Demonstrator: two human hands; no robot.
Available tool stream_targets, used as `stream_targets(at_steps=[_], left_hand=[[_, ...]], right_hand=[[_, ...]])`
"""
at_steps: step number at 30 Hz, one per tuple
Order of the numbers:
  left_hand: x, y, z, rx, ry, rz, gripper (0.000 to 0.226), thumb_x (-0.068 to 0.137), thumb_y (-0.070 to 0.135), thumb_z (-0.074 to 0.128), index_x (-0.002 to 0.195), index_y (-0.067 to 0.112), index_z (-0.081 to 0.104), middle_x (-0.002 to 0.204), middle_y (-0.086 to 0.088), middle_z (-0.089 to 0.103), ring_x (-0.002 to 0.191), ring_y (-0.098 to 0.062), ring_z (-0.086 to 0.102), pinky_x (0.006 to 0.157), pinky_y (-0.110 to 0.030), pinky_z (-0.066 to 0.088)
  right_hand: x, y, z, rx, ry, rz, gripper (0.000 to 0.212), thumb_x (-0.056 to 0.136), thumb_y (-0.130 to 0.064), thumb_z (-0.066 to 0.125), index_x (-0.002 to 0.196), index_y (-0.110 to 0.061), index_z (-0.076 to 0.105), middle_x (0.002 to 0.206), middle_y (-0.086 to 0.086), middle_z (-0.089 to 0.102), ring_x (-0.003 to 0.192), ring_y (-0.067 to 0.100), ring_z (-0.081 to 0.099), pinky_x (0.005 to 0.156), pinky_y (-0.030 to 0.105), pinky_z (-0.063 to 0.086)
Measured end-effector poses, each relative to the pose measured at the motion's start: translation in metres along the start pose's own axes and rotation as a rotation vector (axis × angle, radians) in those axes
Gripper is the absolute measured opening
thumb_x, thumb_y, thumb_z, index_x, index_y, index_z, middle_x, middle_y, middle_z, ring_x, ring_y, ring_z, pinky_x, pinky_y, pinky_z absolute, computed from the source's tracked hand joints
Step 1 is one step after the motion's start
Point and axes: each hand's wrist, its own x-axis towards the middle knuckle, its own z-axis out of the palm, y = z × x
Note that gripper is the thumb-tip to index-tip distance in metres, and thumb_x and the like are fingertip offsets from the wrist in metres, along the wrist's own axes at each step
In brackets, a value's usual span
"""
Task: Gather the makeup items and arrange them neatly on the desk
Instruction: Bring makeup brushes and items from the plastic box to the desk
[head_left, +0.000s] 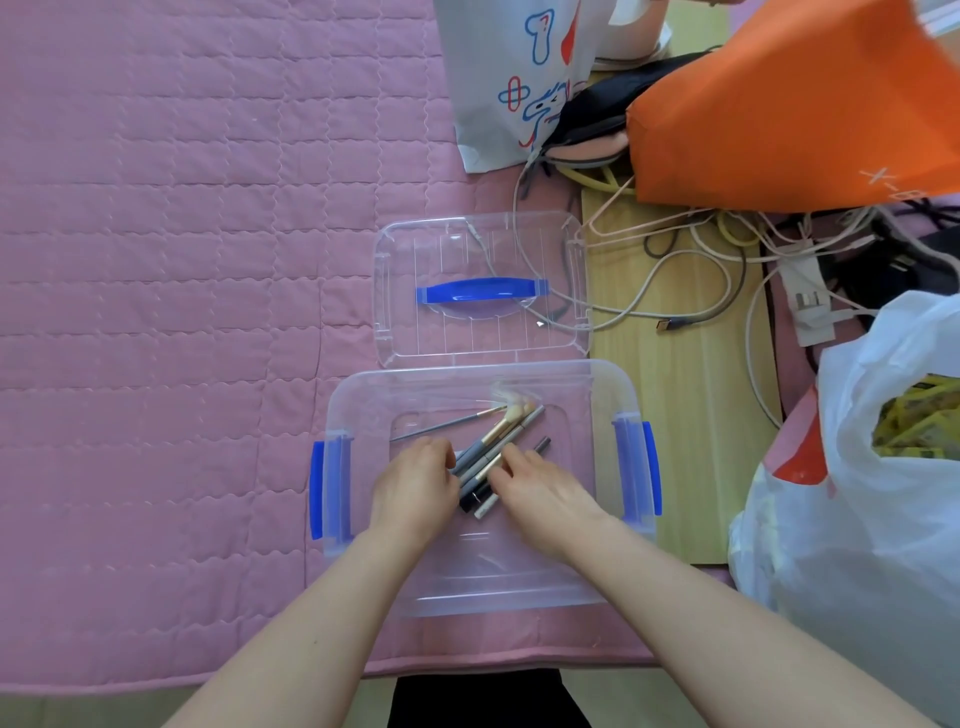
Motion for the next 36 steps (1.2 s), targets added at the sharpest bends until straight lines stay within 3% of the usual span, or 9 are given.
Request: stream_targets(at_steps=[7,15,18,21,24,28,31,36], left_hand=[[-0.005,0.019,0.023,0.294,-0.069,0.278,0.014,0.092,0.029,0.047,0.097,0.021,0.057,0.102,0.0,0.059,0.096,-0.028,0.058,0.06,-0.033,0.034],[-0.003,0.023,0.026,0.496,-0.12,0.269,0.025,0.094,0.007,0.041,0.114,0.015,0.053,0.115,-0.003,0.056,0.109,-0.027,0.053,0.064,-0.034,0.033],[-0.003,0.022,0.027,0.457,-0.172,0.231,0.027,0.092,0.008,0.046,0.117,0.016,0.051,0.116,-0.002,0.054,0.109,-0.026,0.054,0.066,-0.034,0.036],[-0.005,0.018,0.021,0.301,-0.179,0.127,0.019,0.085,0.023,0.054,0.104,0.02,0.052,0.109,0.0,0.053,0.099,-0.027,0.059,0.063,-0.034,0.037],[-0.007,0.01,0.012,0.176,-0.167,0.062,0.013,0.081,0.029,0.05,0.088,0.019,0.046,0.102,-0.001,0.055,0.091,-0.029,0.059,0.061,-0.031,0.037],[-0.006,-0.003,0.005,0.158,-0.163,0.002,0.014,0.086,0.028,0.043,0.094,0.017,0.047,0.094,-0.006,0.062,0.084,-0.031,0.058,0.06,-0.032,0.039],[-0.006,-0.006,0.005,0.193,-0.175,0.004,0.012,0.087,0.028,0.041,0.093,0.018,0.044,0.092,-0.008,0.063,0.082,-0.032,0.057,0.06,-0.032,0.039],[-0.005,-0.008,0.01,0.253,-0.167,0.017,0.014,0.089,0.024,0.043,0.101,0.016,0.045,0.095,-0.009,0.064,0.085,-0.033,0.06,0.06,-0.032,0.039]], right_hand=[[0.001,0.01,0.006,-0.013,0.036,0.124,0.038,0.086,0.005,0.042,0.122,-0.007,0.04,0.122,0.012,0.038,0.105,0.032,0.046,0.067,0.039,0.036],[0.008,0.015,0.012,-0.015,-0.062,0.244,0.03,0.092,0.0,0.042,0.12,-0.009,0.048,0.121,0.013,0.039,0.107,0.032,0.045,0.073,0.038,0.04],[0.007,0.015,0.014,-0.043,-0.096,0.219,0.032,0.09,0.001,0.044,0.121,-0.009,0.049,0.12,0.012,0.044,0.11,0.033,0.047,0.076,0.039,0.043],[0.006,0.015,0.014,-0.034,-0.107,0.212,0.036,0.089,0.001,0.046,0.123,-0.011,0.047,0.12,0.011,0.046,0.111,0.033,0.048,0.075,0.039,0.045],[0.005,0.018,0.014,-0.066,-0.11,0.193,0.049,0.09,0.0,0.047,0.136,-0.014,0.036,0.121,0.011,0.047,0.112,0.032,0.048,0.077,0.04,0.048],[0.007,0.018,0.014,-0.096,-0.163,0.124,0.062,0.092,0.001,0.042,0.148,-0.015,0.02,0.127,0.015,0.042,0.113,0.033,0.048,0.078,0.041,0.047],[0.007,0.016,0.017,-0.065,-0.196,0.12,0.048,0.09,0.003,0.044,0.135,-0.009,0.036,0.123,0.016,0.045,0.109,0.032,0.054,0.08,0.041,0.047],[0.008,0.016,0.022,-0.084,-0.208,0.075,0.033,0.089,-0.006,0.049,0.121,-0.01,0.044,0.121,0.015,0.047,0.108,0.031,0.054,0.078,0.038,0.041]])
